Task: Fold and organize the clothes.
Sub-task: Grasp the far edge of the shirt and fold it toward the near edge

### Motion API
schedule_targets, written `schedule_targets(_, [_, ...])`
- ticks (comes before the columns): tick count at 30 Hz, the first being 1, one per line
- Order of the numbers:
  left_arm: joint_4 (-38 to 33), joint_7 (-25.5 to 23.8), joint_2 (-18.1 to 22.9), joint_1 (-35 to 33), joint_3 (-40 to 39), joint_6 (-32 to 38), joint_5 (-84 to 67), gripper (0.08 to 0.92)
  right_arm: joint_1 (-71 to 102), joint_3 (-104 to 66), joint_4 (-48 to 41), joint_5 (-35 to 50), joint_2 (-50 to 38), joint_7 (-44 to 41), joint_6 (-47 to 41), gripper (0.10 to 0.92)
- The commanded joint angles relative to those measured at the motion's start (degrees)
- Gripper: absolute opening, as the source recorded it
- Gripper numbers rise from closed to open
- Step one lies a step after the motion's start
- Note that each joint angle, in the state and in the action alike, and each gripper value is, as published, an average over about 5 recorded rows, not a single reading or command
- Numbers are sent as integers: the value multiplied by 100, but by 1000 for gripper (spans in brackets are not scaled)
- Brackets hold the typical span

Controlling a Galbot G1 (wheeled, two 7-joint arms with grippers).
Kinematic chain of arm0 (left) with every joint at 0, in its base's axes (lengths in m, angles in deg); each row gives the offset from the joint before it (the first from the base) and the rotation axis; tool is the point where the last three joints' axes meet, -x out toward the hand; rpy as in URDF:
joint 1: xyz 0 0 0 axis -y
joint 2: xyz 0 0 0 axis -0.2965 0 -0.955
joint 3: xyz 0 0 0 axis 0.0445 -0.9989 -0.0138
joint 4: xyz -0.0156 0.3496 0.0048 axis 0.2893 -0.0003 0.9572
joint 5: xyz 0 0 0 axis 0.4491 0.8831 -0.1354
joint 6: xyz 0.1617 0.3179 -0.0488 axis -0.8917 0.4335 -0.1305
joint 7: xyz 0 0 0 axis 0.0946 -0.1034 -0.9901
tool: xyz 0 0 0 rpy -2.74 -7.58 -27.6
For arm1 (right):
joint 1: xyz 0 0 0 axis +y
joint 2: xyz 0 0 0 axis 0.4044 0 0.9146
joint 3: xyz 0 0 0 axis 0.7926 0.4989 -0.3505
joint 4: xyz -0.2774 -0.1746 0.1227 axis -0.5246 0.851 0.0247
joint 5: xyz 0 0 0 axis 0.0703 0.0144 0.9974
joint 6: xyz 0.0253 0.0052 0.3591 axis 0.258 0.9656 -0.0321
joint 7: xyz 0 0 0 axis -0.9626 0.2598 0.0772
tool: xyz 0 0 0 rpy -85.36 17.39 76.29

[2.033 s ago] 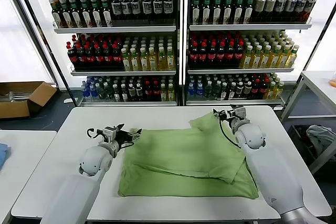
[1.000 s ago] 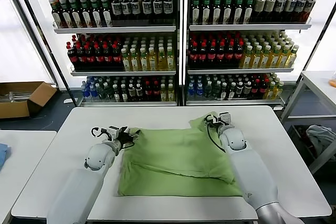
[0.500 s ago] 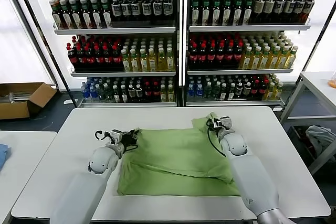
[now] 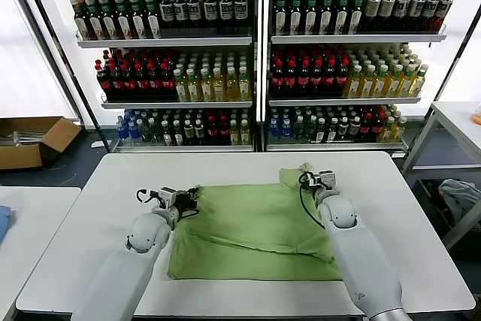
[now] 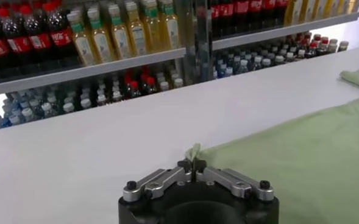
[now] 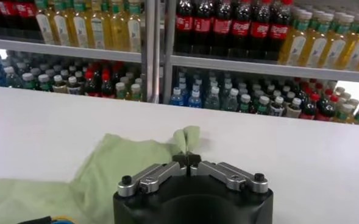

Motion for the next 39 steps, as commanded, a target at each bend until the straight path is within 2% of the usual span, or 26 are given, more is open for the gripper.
schedule_targets(1, [-812, 166, -65, -228, 118, 329, 73, 90, 217, -295, 998, 132, 11, 116, 217, 111])
schedule_targets(9, [-1454, 100, -281, -670, 287, 250, 28, 88, 706, -289, 1965, 96, -95, 334, 36, 111])
schedule_targets(19, [-2077, 46, -474, -1709, 521, 401, 319, 88, 2281, -423, 3251, -176, -217, 543, -119, 111])
schedule_targets(29, [-2302, -5, -380, -2246, 571, 514, 606, 88, 3297, -761, 3902, -521, -94, 779, -206, 111])
schedule_targets(39, [-2253, -45, -356, -2336, 604, 521, 710, 88, 4060, -1192, 4367, -561, -71, 889, -201, 111])
